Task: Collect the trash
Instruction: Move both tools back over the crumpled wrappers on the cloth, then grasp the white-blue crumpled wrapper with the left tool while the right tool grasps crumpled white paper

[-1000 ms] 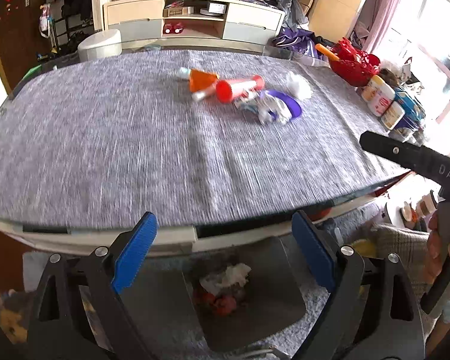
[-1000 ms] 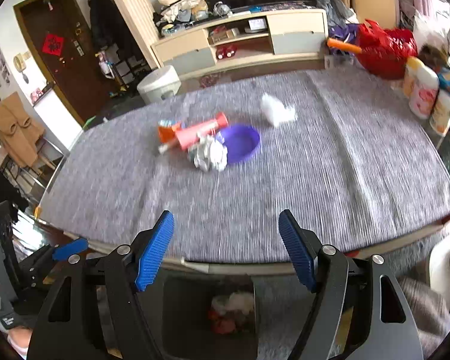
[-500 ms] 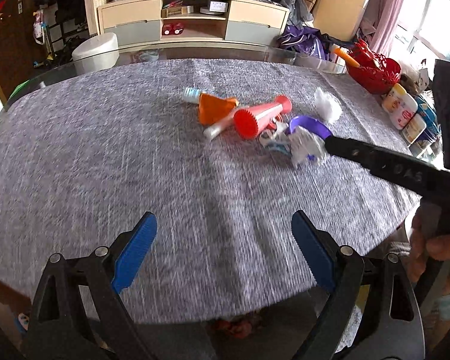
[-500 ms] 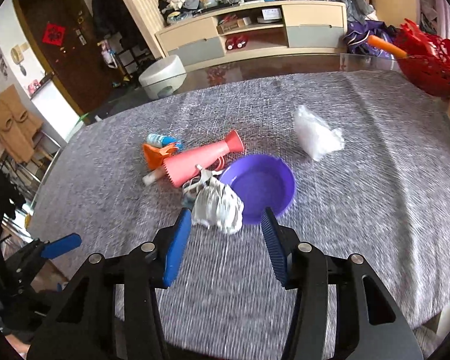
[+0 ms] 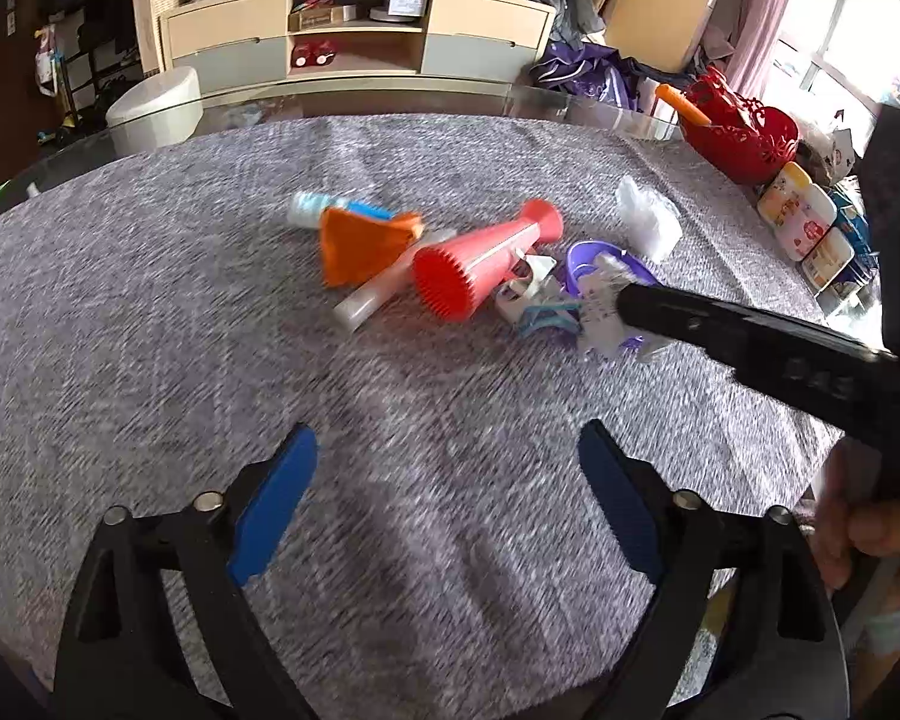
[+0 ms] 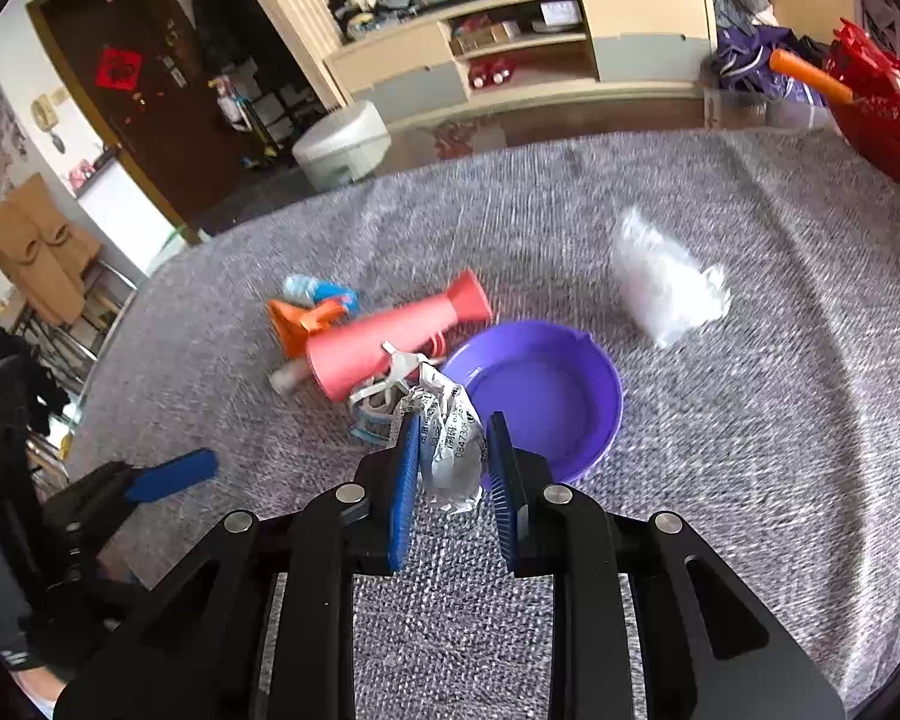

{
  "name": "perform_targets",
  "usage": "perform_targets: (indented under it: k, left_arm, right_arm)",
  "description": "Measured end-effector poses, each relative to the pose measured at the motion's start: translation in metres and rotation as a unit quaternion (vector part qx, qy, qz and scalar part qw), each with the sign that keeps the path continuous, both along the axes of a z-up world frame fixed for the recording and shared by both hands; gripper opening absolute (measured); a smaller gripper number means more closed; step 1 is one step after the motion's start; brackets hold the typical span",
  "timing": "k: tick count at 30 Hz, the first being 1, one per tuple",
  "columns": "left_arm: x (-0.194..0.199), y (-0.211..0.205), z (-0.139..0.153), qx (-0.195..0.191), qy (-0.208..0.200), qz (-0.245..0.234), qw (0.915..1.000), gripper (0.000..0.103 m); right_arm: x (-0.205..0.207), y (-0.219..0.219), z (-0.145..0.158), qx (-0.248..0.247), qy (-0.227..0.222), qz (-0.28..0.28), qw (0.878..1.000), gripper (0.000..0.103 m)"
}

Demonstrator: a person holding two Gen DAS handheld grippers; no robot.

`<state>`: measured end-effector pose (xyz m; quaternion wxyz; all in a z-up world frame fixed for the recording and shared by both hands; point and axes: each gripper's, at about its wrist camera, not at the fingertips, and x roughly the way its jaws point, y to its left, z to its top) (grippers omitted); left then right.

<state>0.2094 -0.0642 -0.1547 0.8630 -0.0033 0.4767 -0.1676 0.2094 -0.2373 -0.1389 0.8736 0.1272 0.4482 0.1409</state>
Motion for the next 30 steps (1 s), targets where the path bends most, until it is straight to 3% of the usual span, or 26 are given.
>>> perform_targets:
  k: [6, 11, 17, 18, 20, 23, 30]
  left_arm:
    - [0.015, -0.021, -0.004, -0.014, 0.004, -0.017, 0.9997, 0.07]
    - [0.024, -0.039, -0.009, -0.024, 0.01, -0.036, 0.999, 0.05]
    - [0.035, -0.055, -0.015, -0.021, 0.01, -0.05, 0.9985, 0.043]
    - [0.037, -0.058, -0.015, -0.02, 0.01, -0.052, 0.9984, 0.04]
    - [0.041, -0.061, -0.015, -0.015, 0.012, -0.056, 0.9982, 0.022]
    - [0.04, -0.062, -0.014, -0.012, 0.011, -0.059, 0.9982, 0.011]
    - [0.013, -0.042, 0.011, -0.016, -0.005, -0.04, 0.999, 0.008]
  right_arm:
    - [-0.003, -0.015, 0.021, 0.011, -0.02, -0.006, 1.0, 0.024]
    - [-0.002, -0.027, 0.029, -0.001, -0.037, -0.023, 0.999, 0.024]
    - [0.003, -0.04, 0.024, 0.005, -0.031, -0.033, 0.999, 0.024]
    - [0.004, -0.041, 0.022, 0.004, -0.029, -0.034, 0.999, 0.024]
    - [0.003, -0.042, 0.02, 0.004, -0.027, -0.035, 0.999, 0.024]
    - [0.001, -0.038, 0.023, 0.002, -0.028, -0.036, 0.999, 0.024]
    - [-0.022, -0.029, 0.042, -0.002, -0.042, -0.032, 0.999, 0.024]
